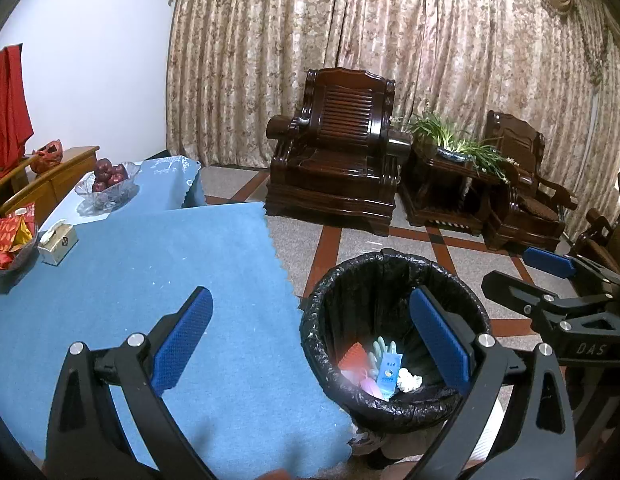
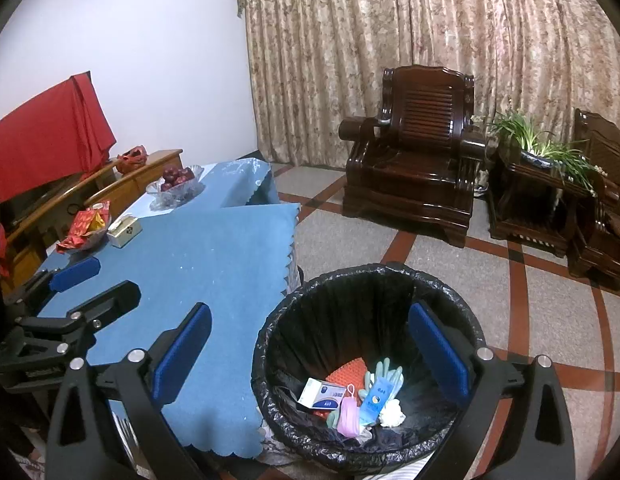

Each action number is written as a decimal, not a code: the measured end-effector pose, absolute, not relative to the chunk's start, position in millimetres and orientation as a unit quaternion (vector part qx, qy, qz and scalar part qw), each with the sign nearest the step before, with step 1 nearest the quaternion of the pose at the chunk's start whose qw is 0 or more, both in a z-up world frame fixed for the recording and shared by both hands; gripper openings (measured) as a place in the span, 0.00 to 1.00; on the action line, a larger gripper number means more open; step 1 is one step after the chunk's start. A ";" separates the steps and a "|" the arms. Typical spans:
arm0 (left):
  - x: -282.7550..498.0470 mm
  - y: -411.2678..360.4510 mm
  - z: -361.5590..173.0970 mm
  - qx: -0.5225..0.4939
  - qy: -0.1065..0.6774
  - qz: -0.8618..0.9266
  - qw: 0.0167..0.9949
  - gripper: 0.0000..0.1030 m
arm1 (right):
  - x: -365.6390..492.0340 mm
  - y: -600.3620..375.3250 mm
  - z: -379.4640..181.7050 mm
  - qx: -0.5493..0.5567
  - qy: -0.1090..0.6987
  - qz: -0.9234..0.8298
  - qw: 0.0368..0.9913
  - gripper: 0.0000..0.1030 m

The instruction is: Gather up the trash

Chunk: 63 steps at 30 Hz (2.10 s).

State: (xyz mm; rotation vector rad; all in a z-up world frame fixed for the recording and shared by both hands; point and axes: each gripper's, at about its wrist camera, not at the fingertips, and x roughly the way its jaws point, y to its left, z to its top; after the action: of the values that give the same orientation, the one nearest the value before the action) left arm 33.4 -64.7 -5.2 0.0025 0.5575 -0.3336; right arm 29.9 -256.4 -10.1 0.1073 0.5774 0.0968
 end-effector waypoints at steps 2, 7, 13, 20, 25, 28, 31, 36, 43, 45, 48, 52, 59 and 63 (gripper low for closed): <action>33.7 -65.0 -5.1 0.000 0.274 -0.164 0.947 0.93 | 29.8 -256.4 -10.1 0.053 0.285 0.048 0.956 0.94; 33.6 -64.9 -4.9 0.001 0.275 -0.164 0.947 0.93 | 29.9 -255.6 -10.2 0.053 0.286 0.047 0.956 0.94; 33.5 -64.7 -4.5 0.000 0.275 -0.164 0.947 0.93 | 31.5 -254.4 -11.0 0.053 0.286 0.047 0.956 0.94; 33.9 -65.0 -3.7 0.001 0.275 -0.164 0.947 0.93 | 31.8 -254.4 -10.4 0.053 0.286 0.047 0.955 0.94; 33.8 -64.6 -3.1 0.001 0.275 -0.164 0.947 0.93 | 32.0 -254.1 -10.1 0.053 0.286 0.047 0.955 0.94; 33.9 -64.0 -3.4 0.001 0.276 -0.164 0.947 0.93 | 32.2 -253.8 -9.9 0.053 0.287 0.047 0.955 0.94; 33.6 -63.6 -3.2 0.001 0.276 -0.164 0.947 0.93 | 32.3 -253.6 -9.7 0.053 0.287 0.047 0.955 0.94; 34.0 -63.8 -2.5 0.001 0.277 -0.164 0.947 0.93 | 32.7 -253.0 -9.5 0.053 0.287 0.047 0.955 0.94; 34.1 -63.6 -1.5 0.001 0.277 -0.164 0.947 0.93 | 32.2 -253.0 -9.8 0.053 0.287 0.048 0.955 0.94; 34.4 -63.9 -1.1 0.001 0.277 -0.164 0.947 0.93 | 32.3 -253.0 -9.8 0.053 0.288 0.048 0.955 0.94; 34.3 -63.8 -0.7 0.001 0.277 -0.164 0.947 0.93 | 32.4 -252.8 -9.5 0.053 0.288 0.047 0.955 0.94; 34.4 -64.0 0.0 0.001 0.277 -0.164 0.947 0.93 | 32.7 -252.7 -9.2 0.053 0.288 0.047 0.955 0.94; 33.8 -62.6 0.2 0.001 0.278 -0.164 0.946 0.93 | 33.0 -253.0 -8.6 0.053 0.289 0.047 0.955 0.94; 34.0 -63.7 1.2 0.001 0.278 -0.164 0.947 0.93 | 32.6 -251.7 -9.9 0.053 0.289 0.047 0.955 0.94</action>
State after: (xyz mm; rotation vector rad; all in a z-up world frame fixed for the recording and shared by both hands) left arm 34.0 -63.7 1.2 0.0021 0.5656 -0.3336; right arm 32.6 -251.7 -9.9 0.1079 0.5874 0.0959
